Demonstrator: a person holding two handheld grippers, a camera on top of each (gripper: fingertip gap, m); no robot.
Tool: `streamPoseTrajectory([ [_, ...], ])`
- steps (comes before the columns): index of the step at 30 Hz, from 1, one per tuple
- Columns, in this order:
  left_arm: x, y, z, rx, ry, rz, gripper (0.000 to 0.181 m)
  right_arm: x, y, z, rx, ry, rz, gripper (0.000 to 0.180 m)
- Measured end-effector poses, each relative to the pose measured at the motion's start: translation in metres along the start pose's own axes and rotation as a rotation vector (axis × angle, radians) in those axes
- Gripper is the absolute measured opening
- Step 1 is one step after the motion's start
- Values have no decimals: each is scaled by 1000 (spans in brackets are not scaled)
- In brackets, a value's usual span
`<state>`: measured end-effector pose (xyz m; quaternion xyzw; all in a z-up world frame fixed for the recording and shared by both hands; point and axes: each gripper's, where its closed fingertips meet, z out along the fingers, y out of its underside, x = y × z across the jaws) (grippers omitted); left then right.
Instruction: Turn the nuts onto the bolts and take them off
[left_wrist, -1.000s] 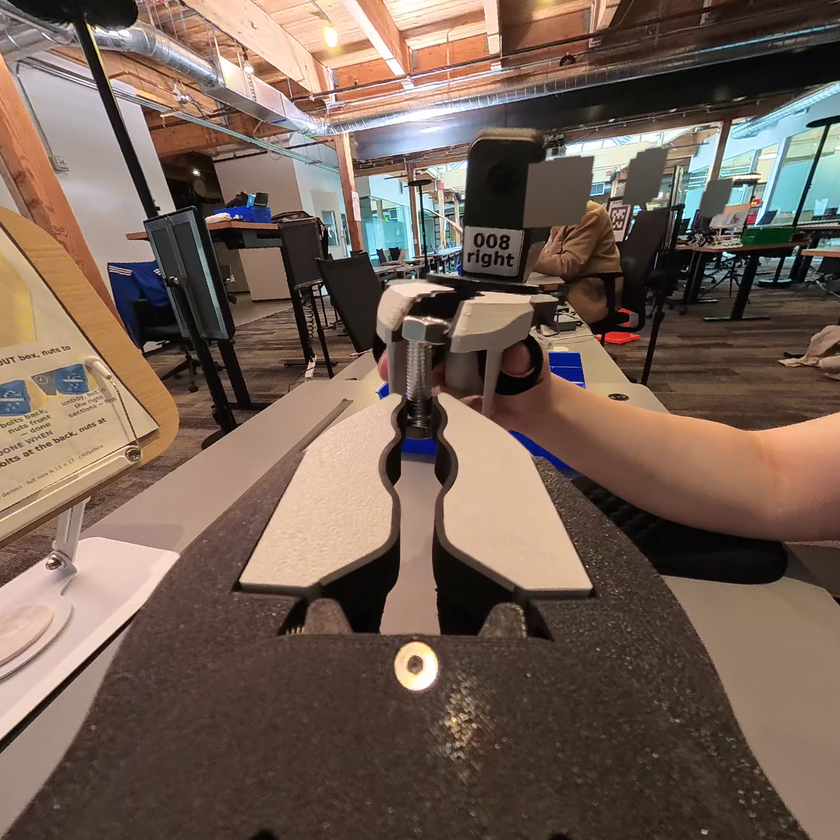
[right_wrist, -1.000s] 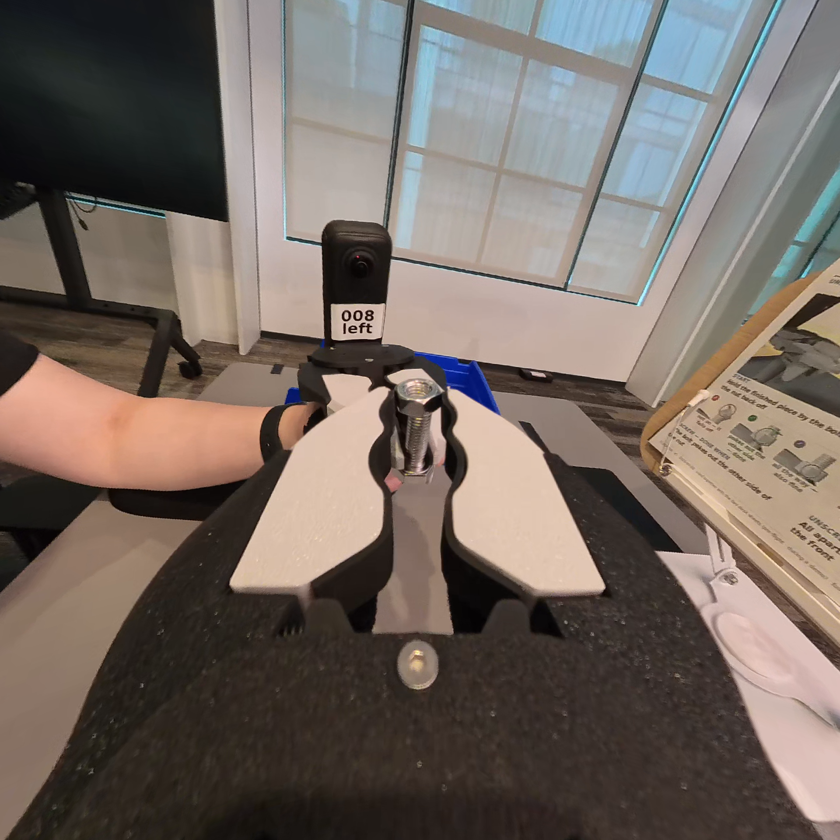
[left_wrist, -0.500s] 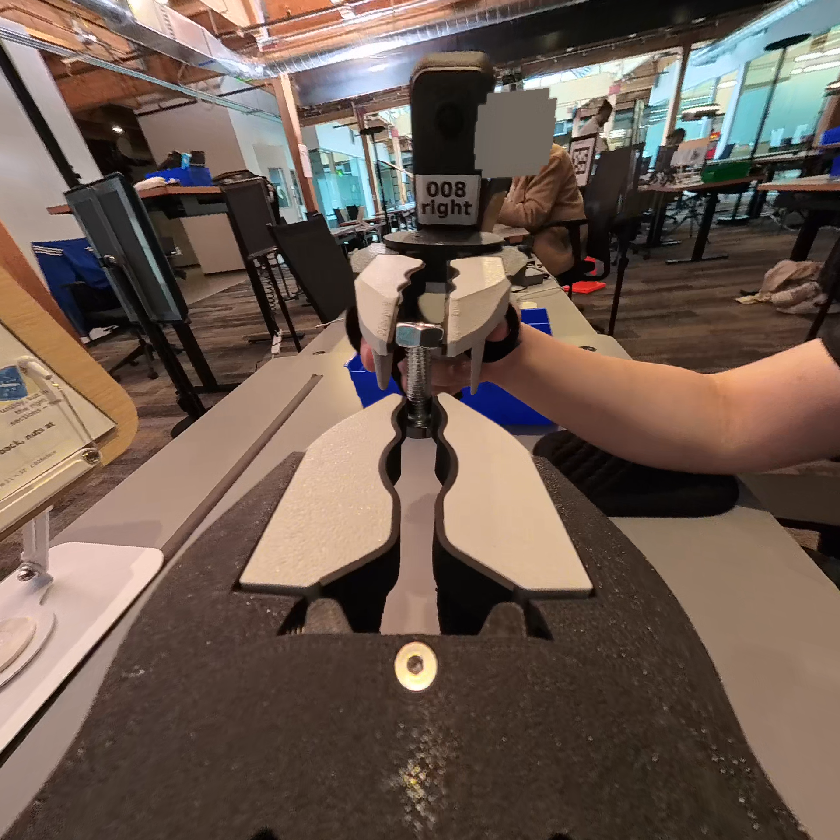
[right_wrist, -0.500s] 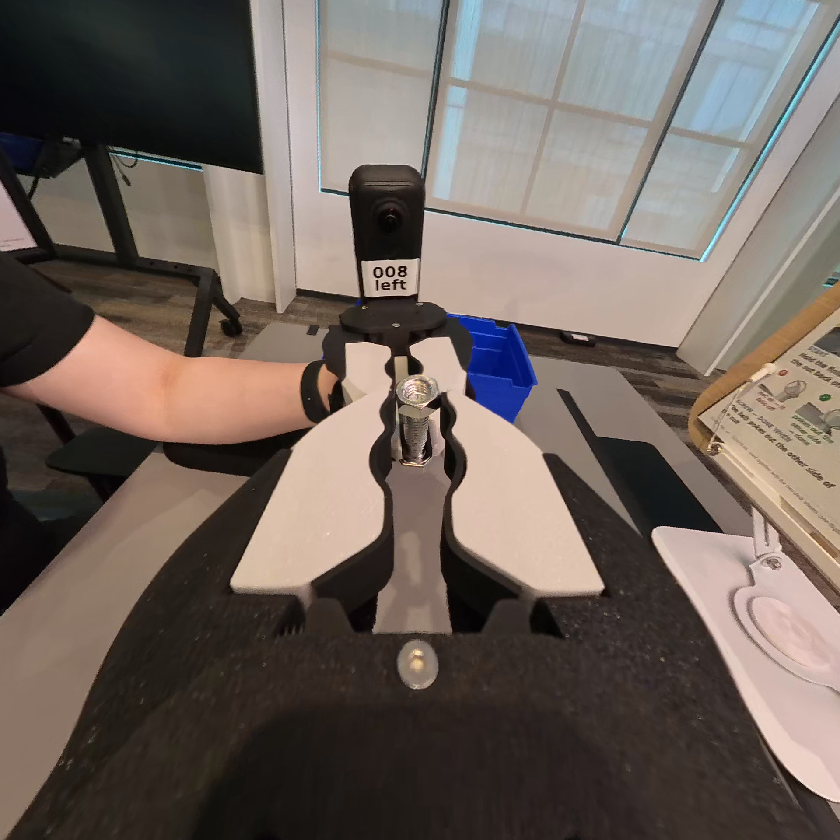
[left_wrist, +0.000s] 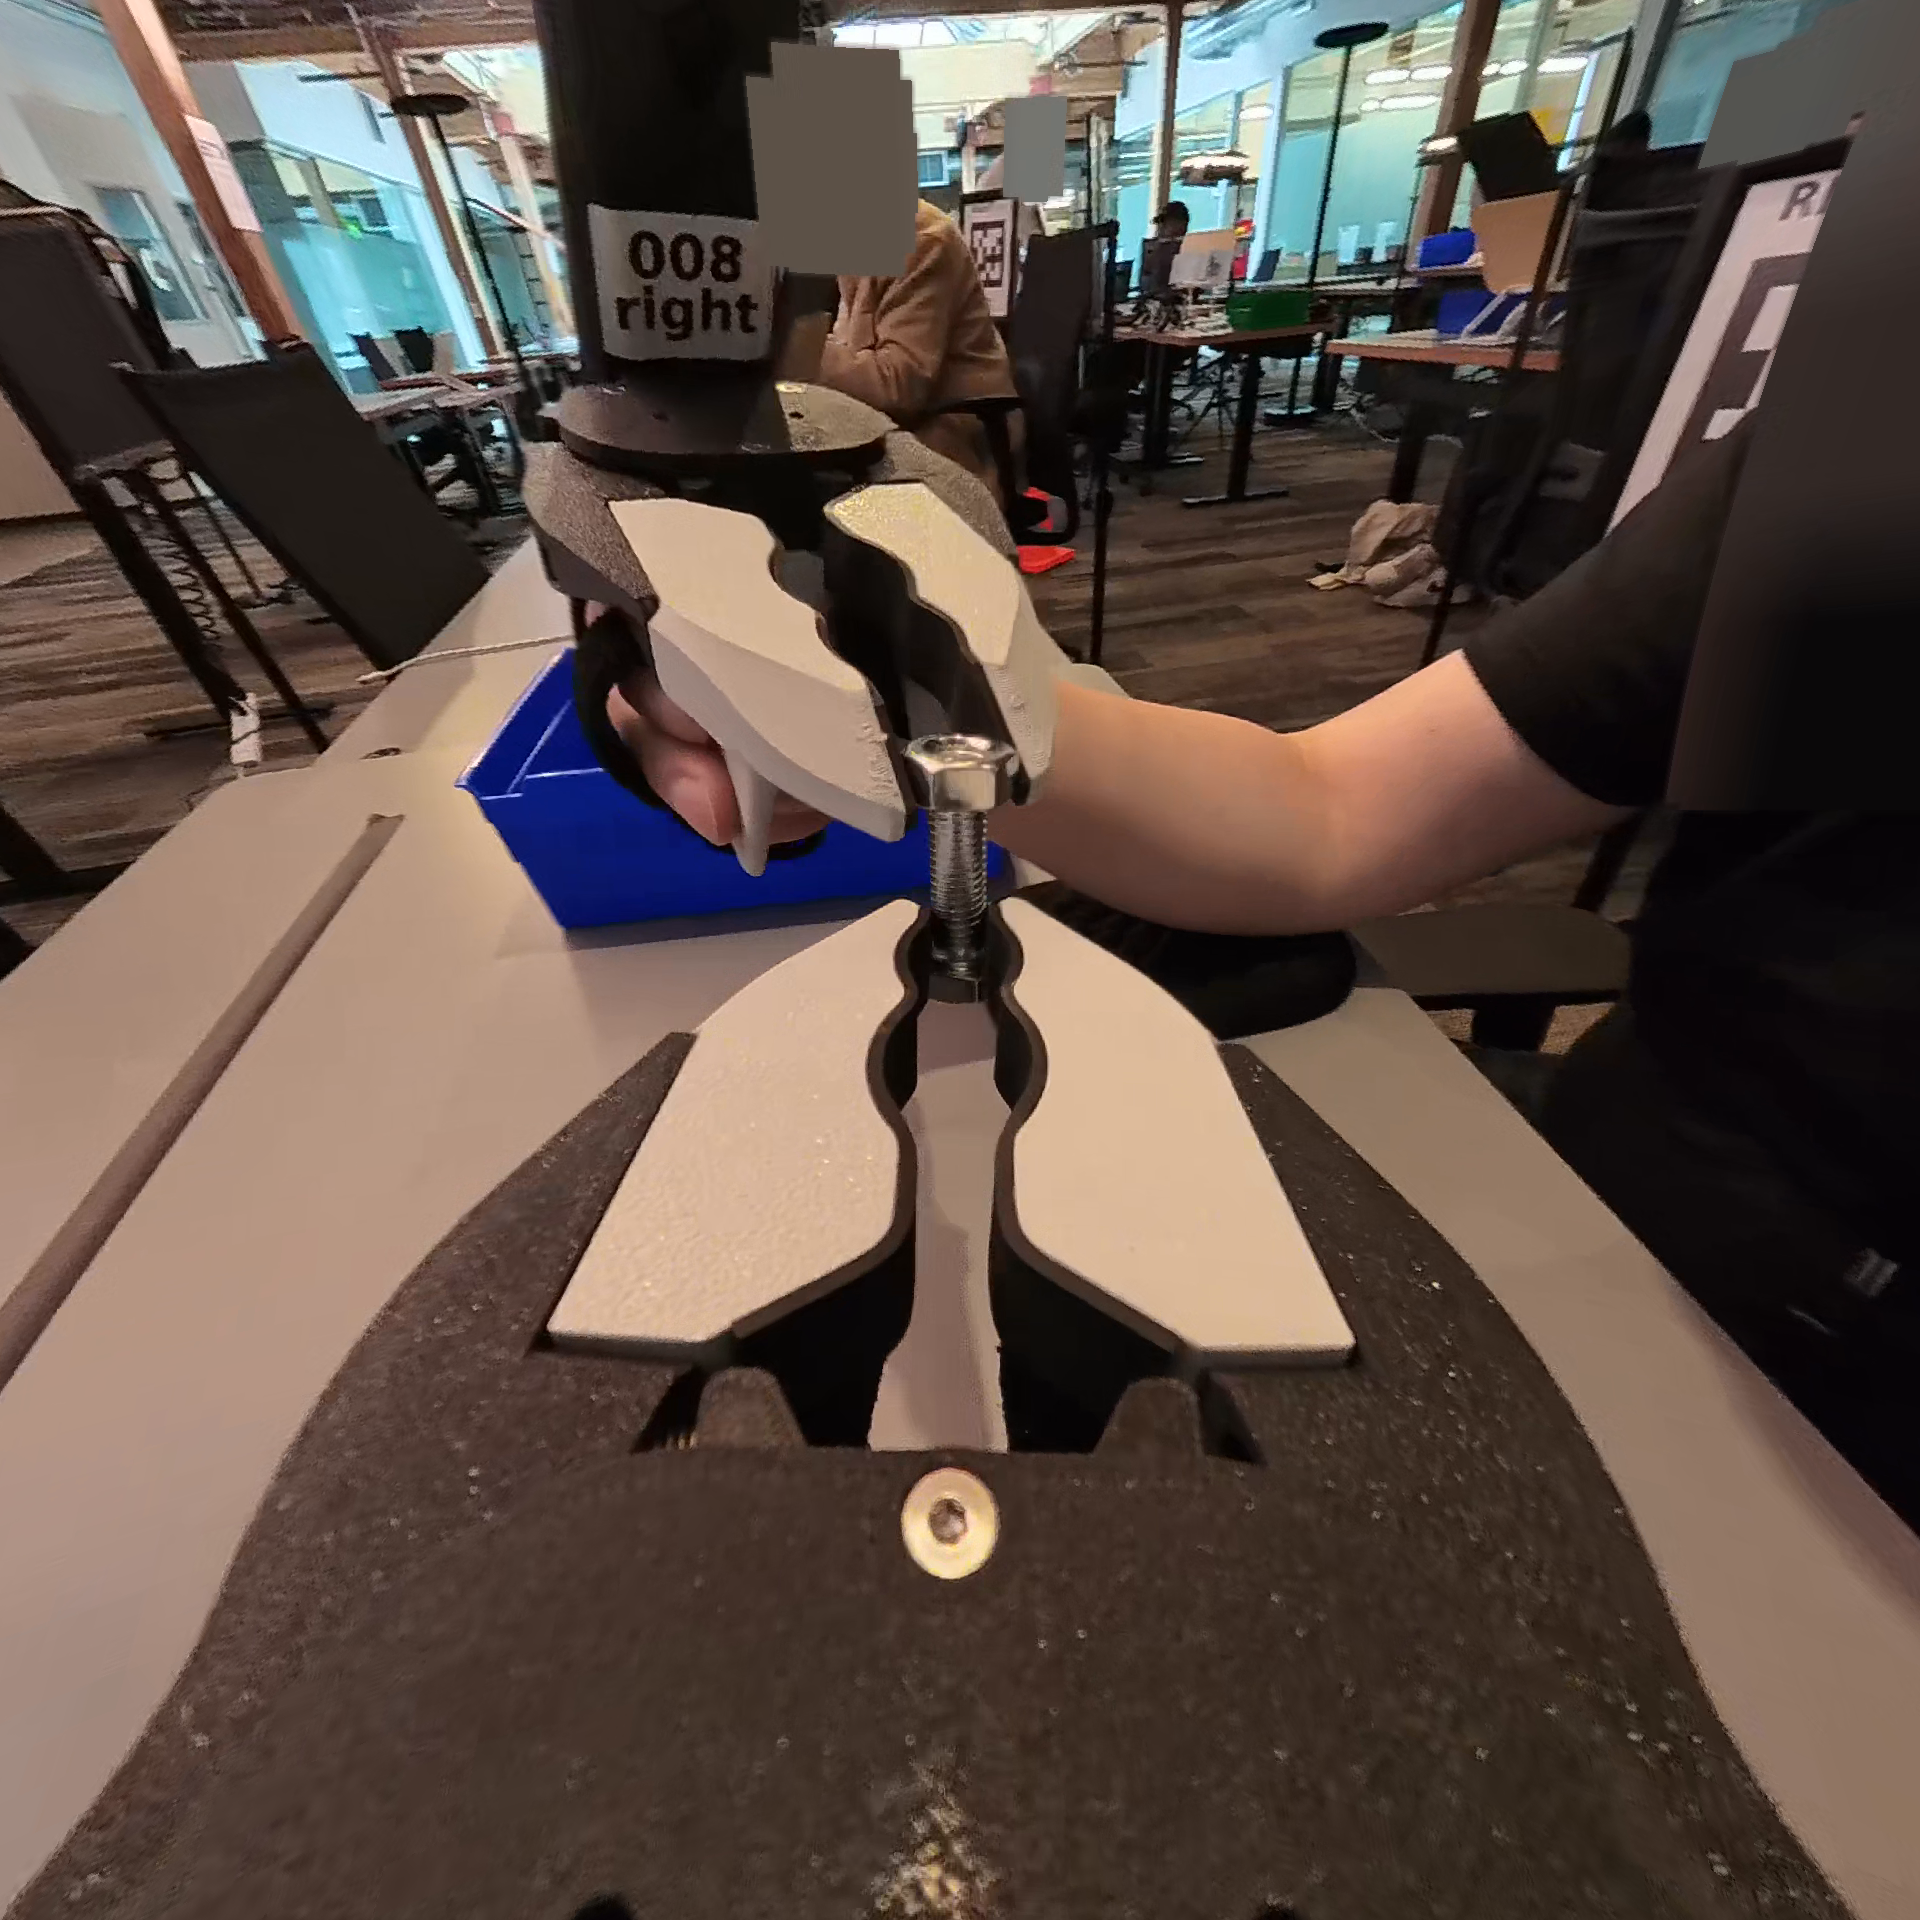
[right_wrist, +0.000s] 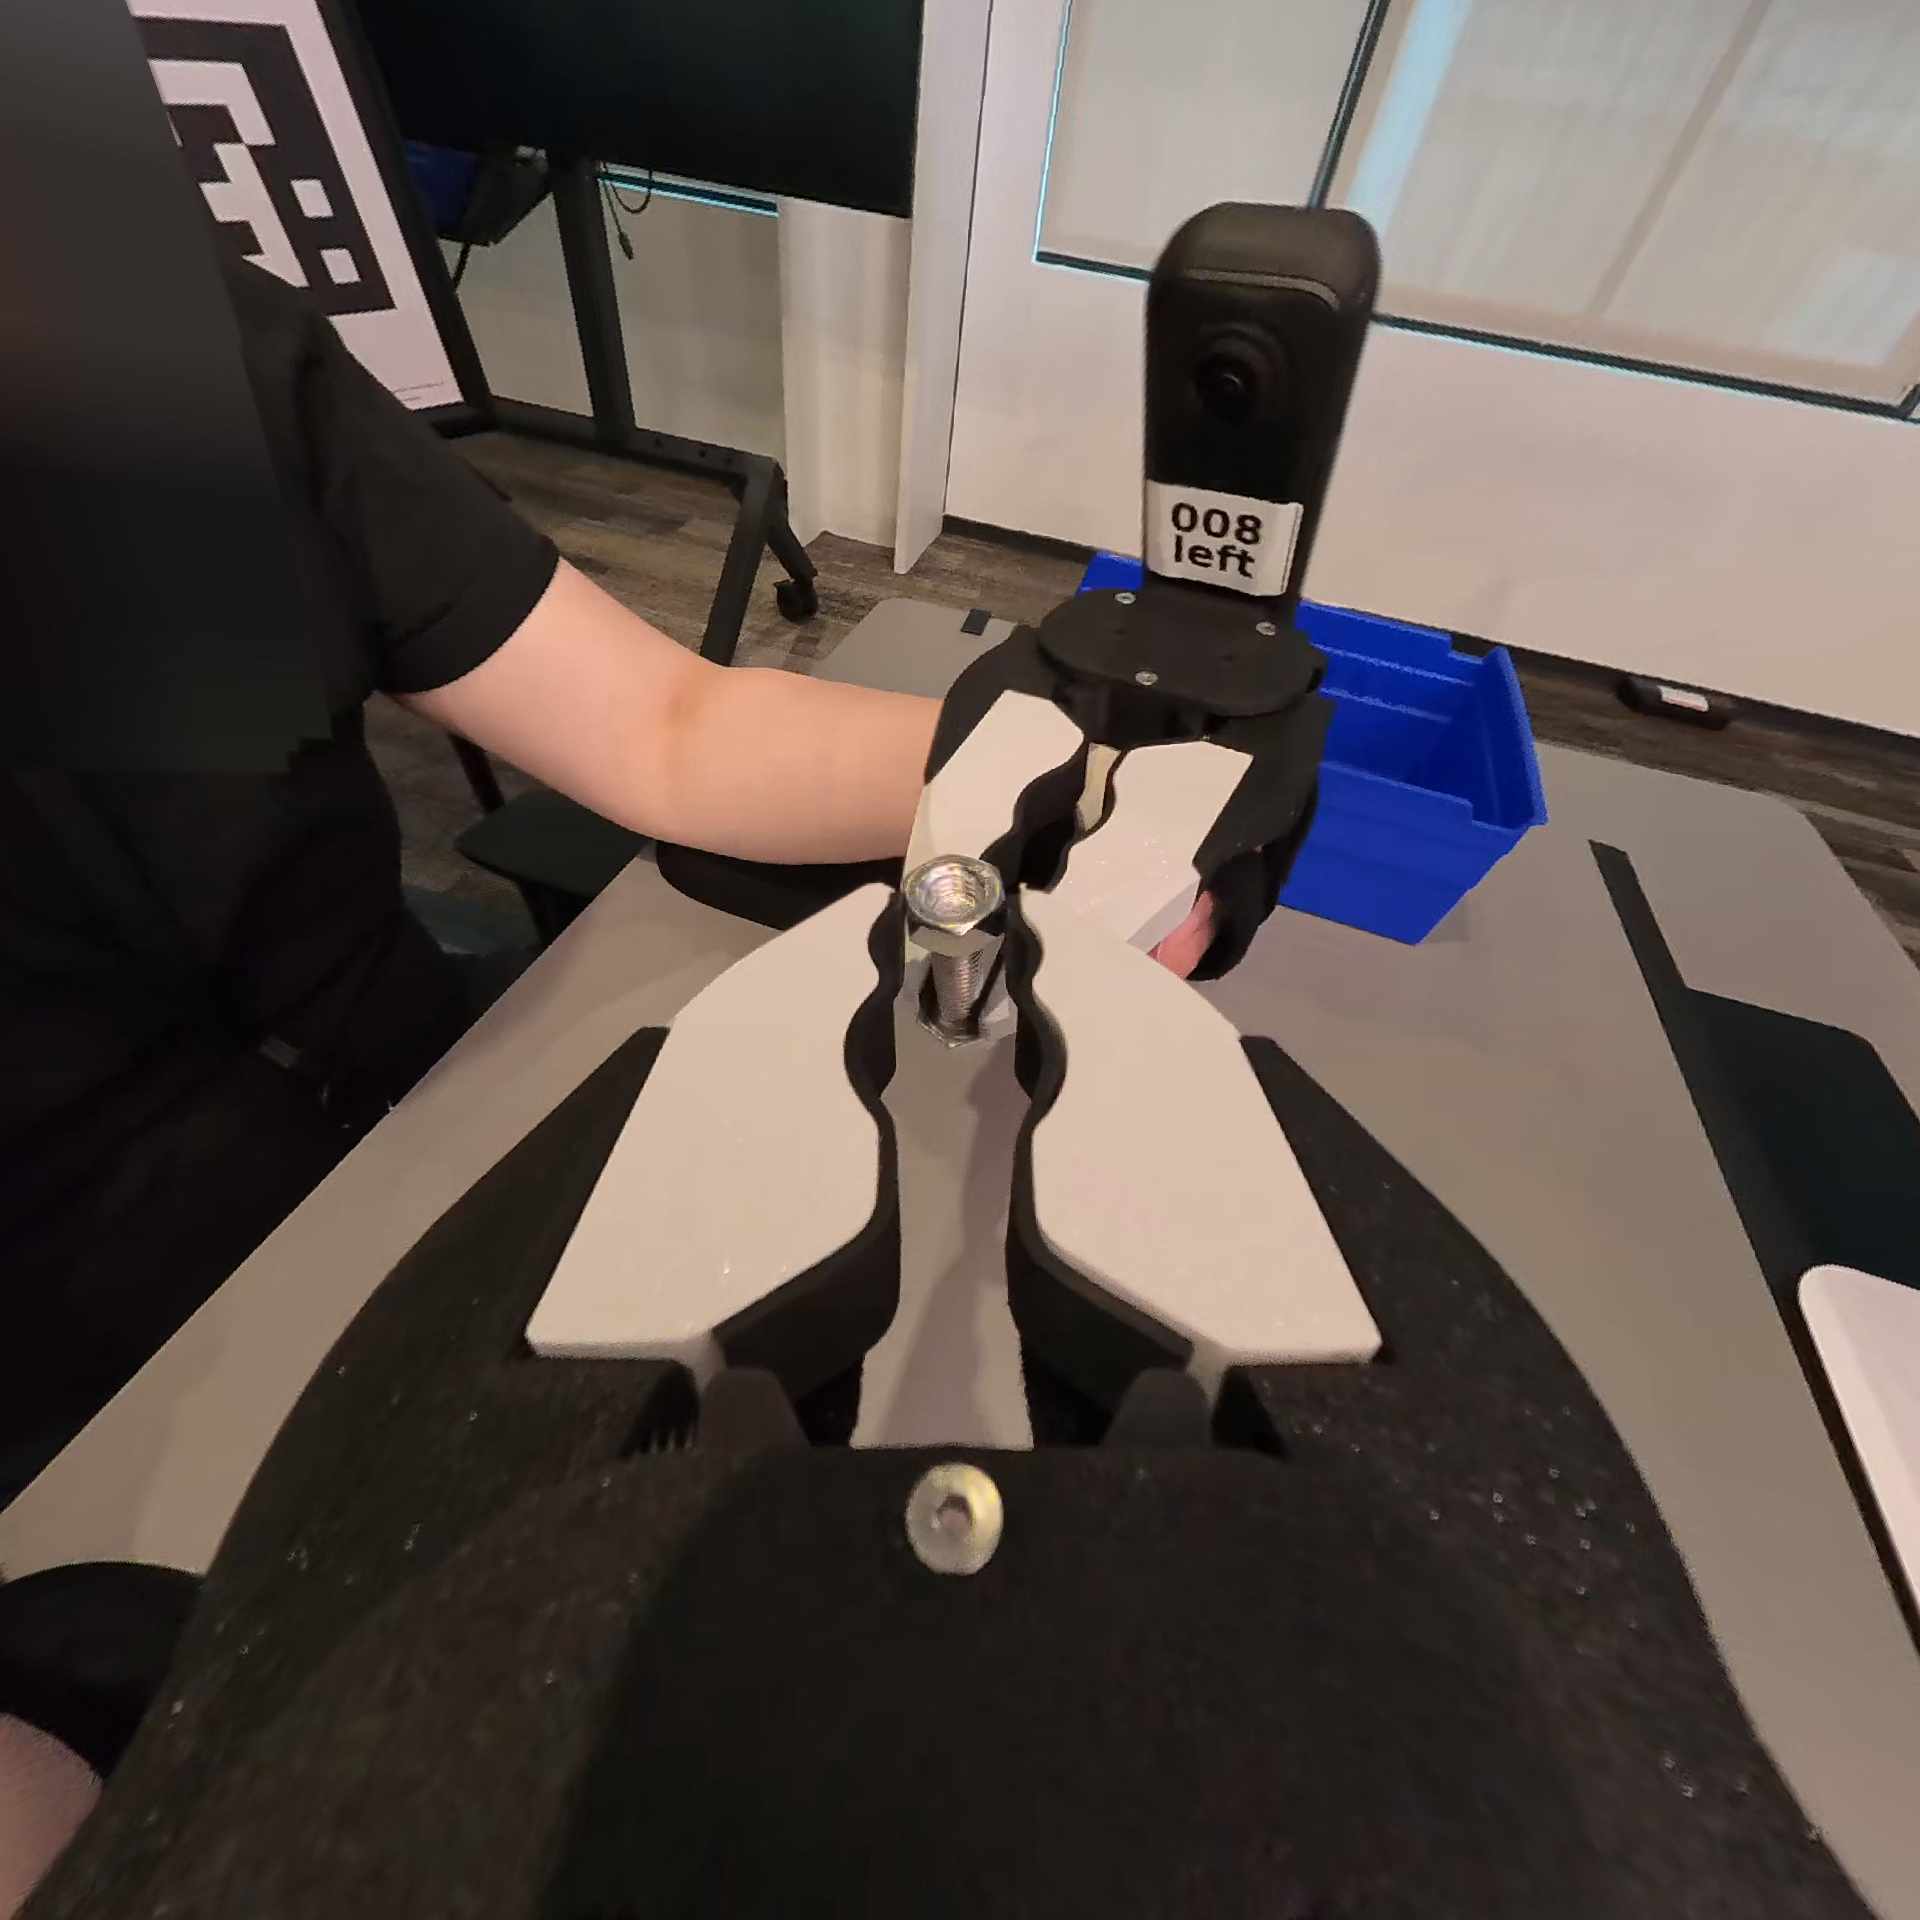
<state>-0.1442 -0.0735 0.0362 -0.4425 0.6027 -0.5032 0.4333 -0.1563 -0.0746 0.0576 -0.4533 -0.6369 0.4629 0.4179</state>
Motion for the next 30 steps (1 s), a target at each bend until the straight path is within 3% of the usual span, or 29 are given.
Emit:
streamPoseTrajectory([
  [16,-79,-5,-35,-5,-537,6,9,85,-4,-7,75,494,189,17],
  [25,-81,1,-37,-32,-541,-18,9,92,-4,-4,104,530,195,18],
  [30,-78,3,-32,-39,-510,-22,9,87,-5,-6,96,510,167,28],
])
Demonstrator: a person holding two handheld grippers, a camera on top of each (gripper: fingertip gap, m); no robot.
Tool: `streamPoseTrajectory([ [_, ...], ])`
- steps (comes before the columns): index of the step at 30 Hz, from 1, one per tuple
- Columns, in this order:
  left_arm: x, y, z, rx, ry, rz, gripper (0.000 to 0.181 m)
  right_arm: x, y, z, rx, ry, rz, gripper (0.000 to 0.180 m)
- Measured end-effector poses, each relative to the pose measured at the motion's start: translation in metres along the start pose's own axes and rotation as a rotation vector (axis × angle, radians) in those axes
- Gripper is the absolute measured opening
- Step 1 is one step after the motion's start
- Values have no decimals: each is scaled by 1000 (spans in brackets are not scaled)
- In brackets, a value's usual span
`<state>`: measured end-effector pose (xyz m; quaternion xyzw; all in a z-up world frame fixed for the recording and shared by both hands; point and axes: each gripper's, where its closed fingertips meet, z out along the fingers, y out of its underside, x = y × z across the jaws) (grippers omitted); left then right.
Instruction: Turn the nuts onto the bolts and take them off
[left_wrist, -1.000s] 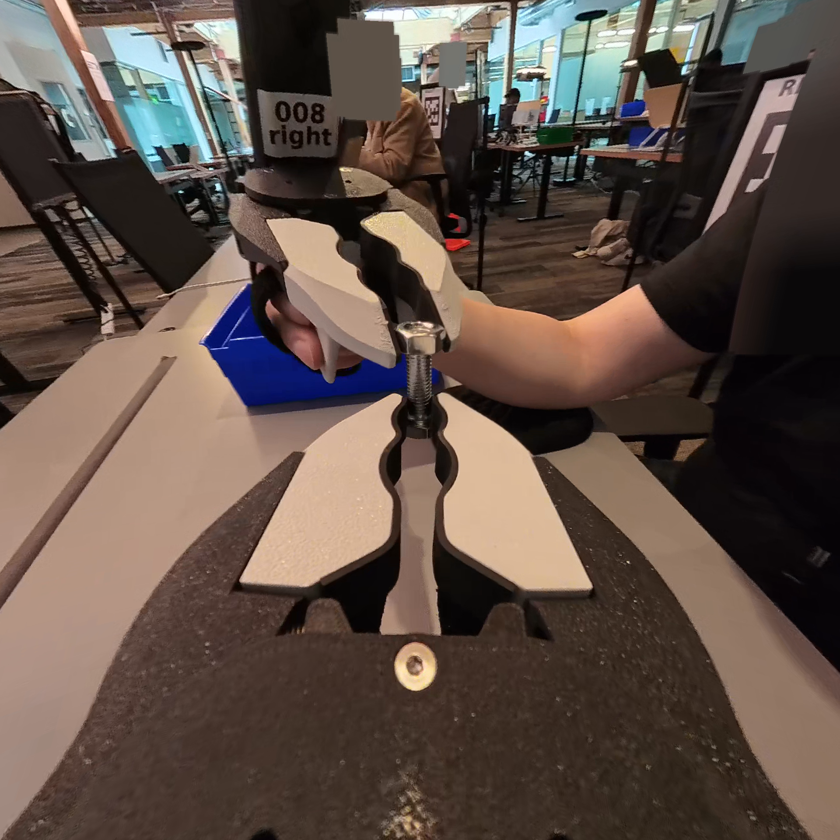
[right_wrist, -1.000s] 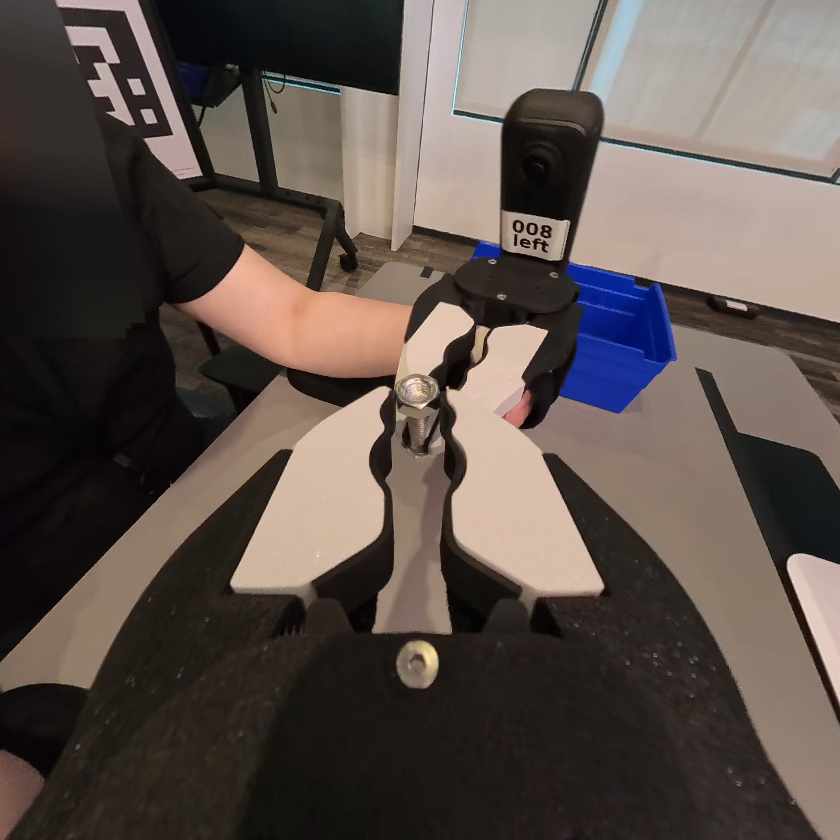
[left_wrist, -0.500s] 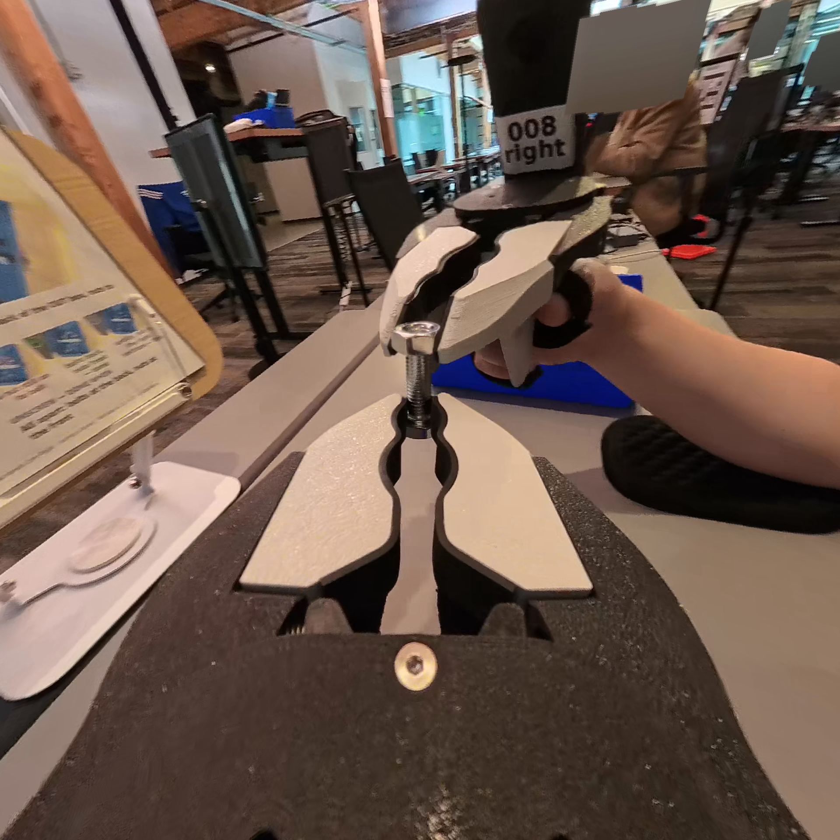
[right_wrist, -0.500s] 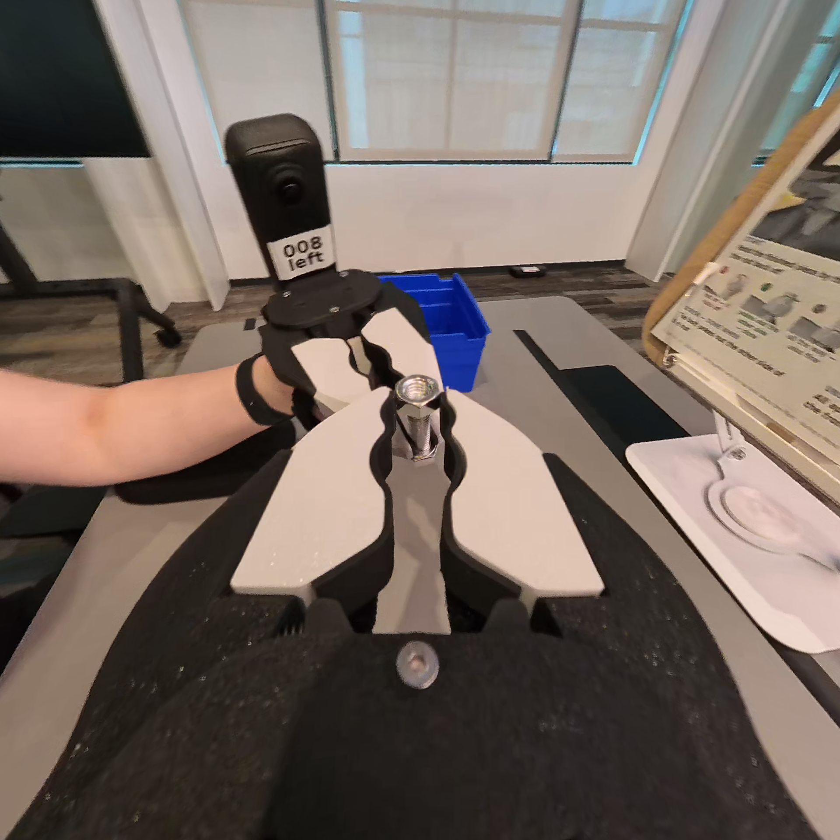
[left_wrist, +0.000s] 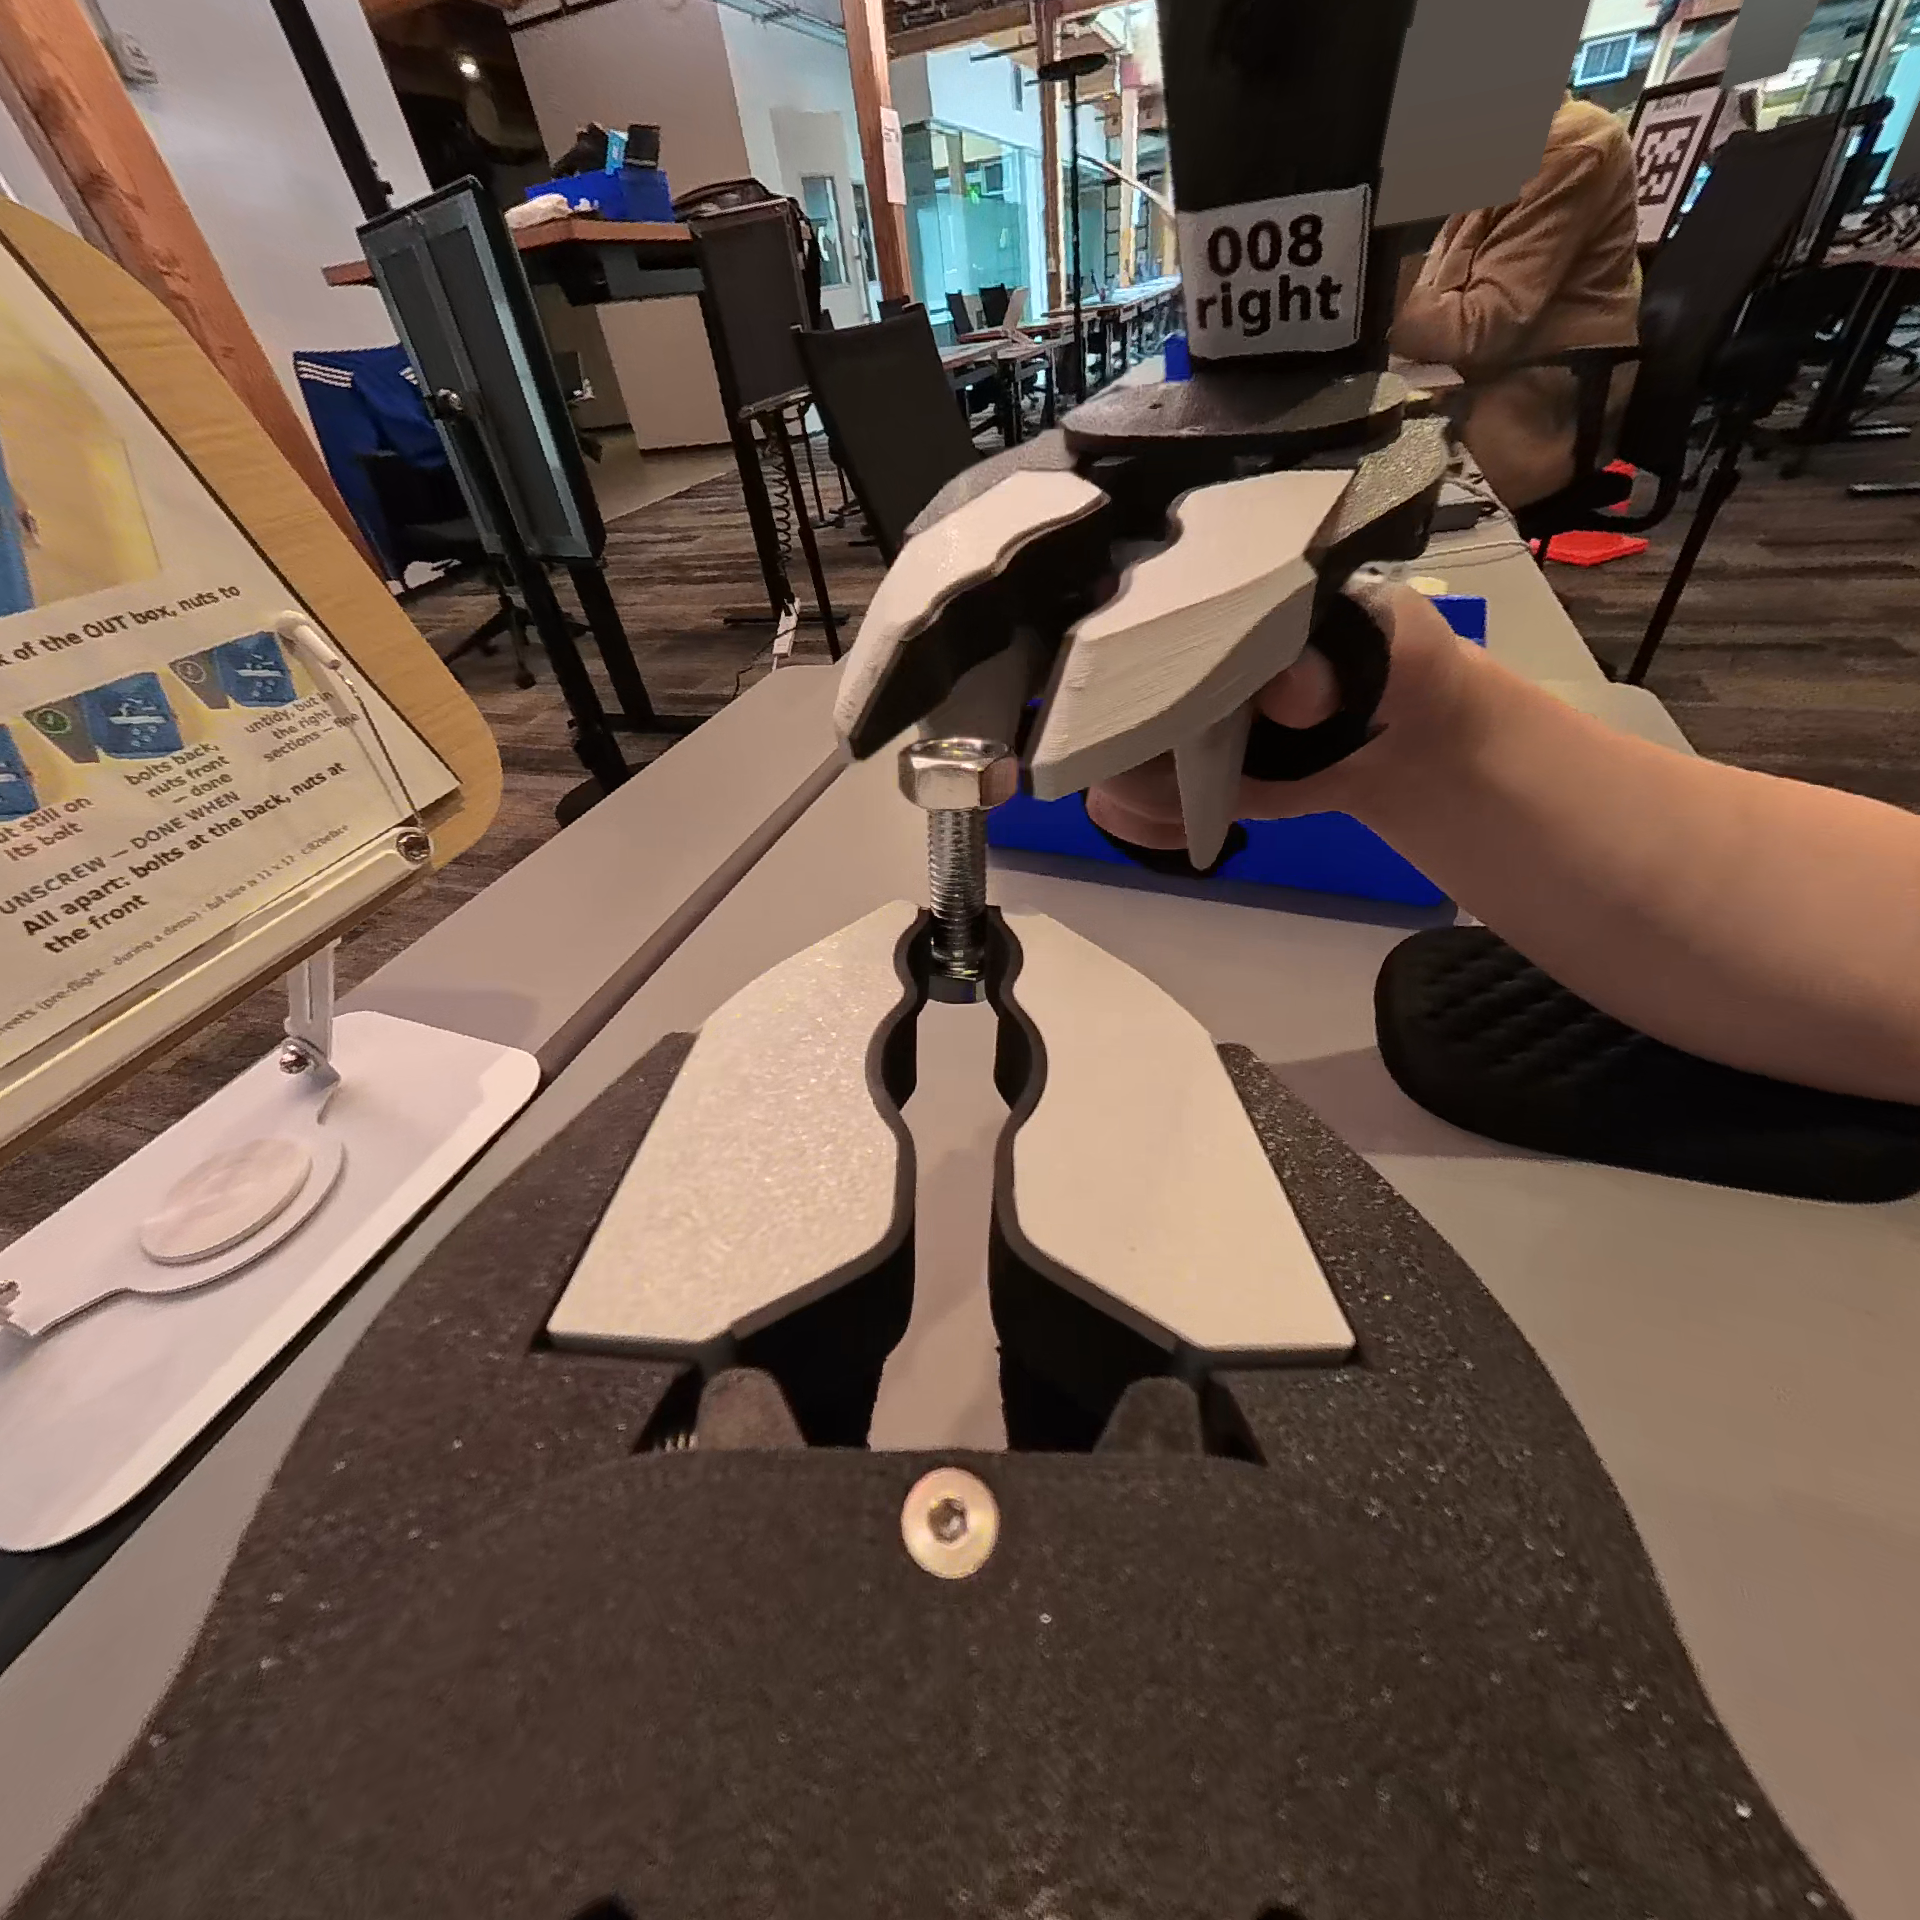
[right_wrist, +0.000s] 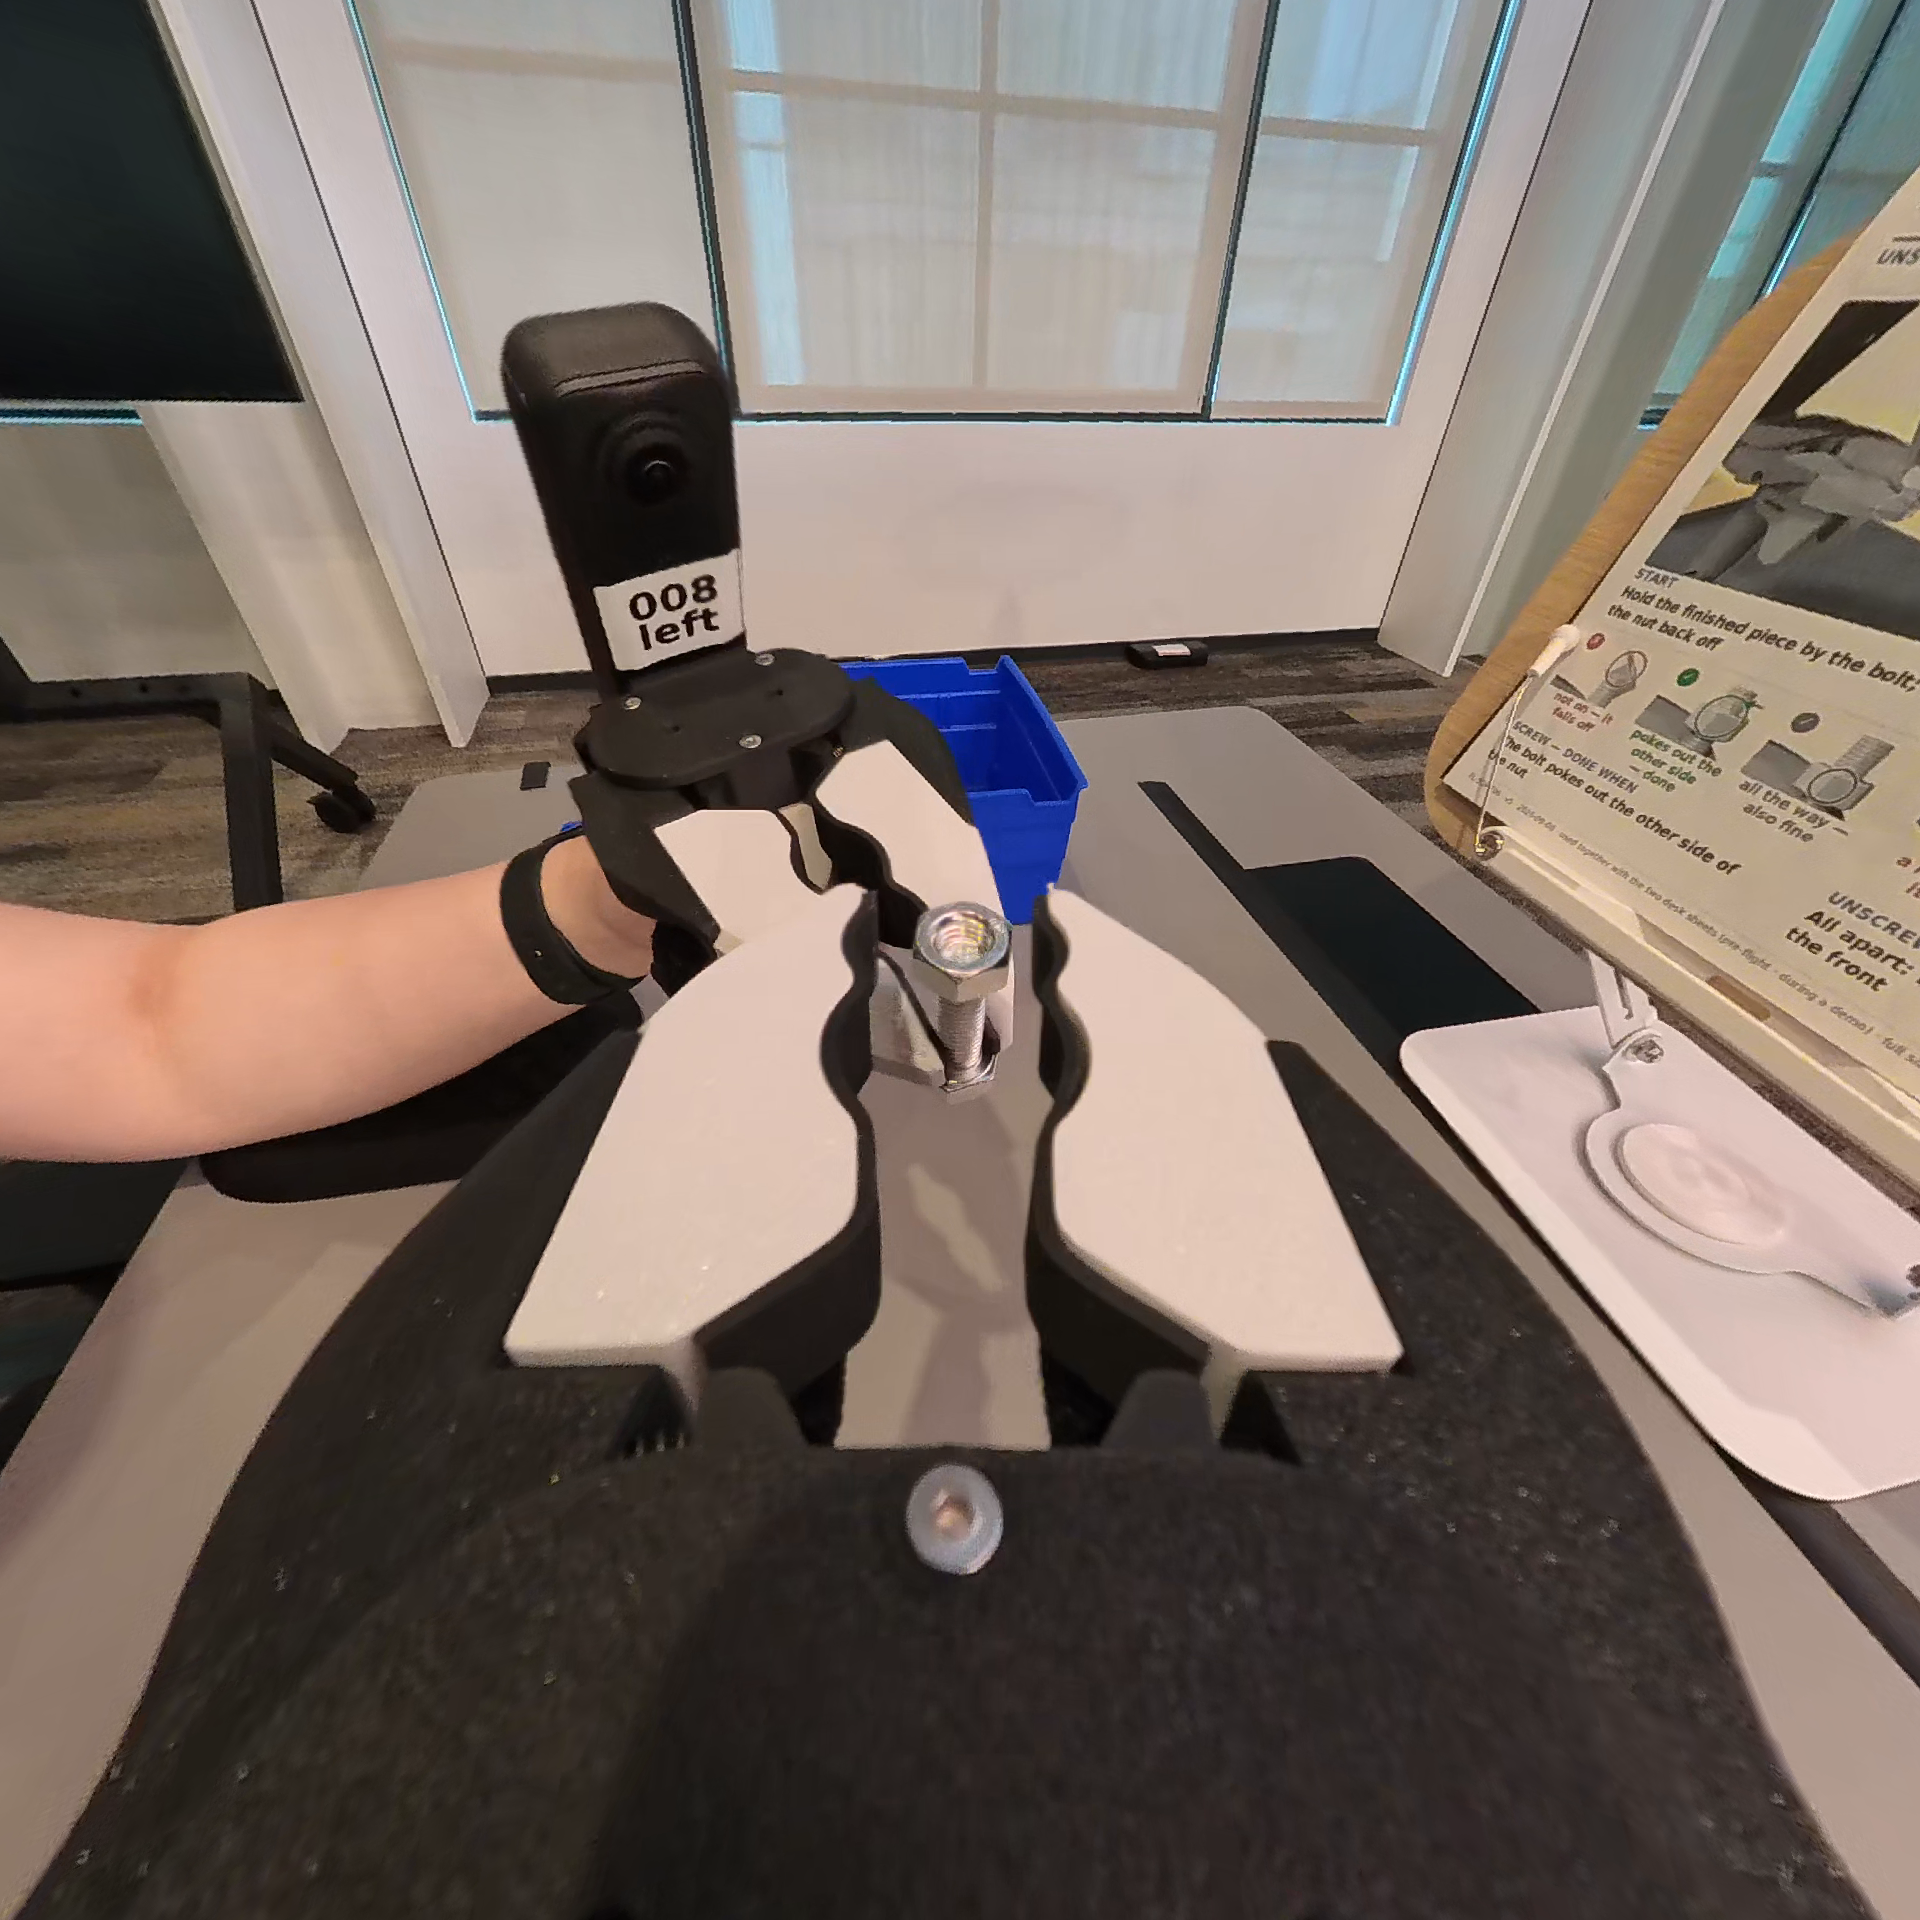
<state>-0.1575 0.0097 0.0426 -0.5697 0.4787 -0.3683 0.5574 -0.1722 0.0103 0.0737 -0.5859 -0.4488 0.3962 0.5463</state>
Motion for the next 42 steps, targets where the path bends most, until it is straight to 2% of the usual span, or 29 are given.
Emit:
streamPoseTrajectory([
  [4,6,2,-1,3,50,8,9,-3,1,-12,-48,-9,-75,40],
  [6,6,5,-1,-12,54,19,9,-6,1,-24,-107,-19,-127,39],
  [9,0,10,0,-27,29,33,9,-5,12,-36,-310,-18,-197,35],
  [13,-9,16,1,-69,-38,64,9,8,21,-32,-642,-40,-152,34],
  [18,-15,23,3,-120,-88,99,9,14,9,-20,-793,-63,-182,28],
  [30,-19,22,4,-132,-129,122,9,19,24,-4,-856,-48,-200,26],
  [36,-21,22,3,-138,-143,129,9,19,28,2,-847,-51,-170,18],
  [42,-25,23,5,-167,-190,152,9,22,30,1,-880,6,-109,18],
])
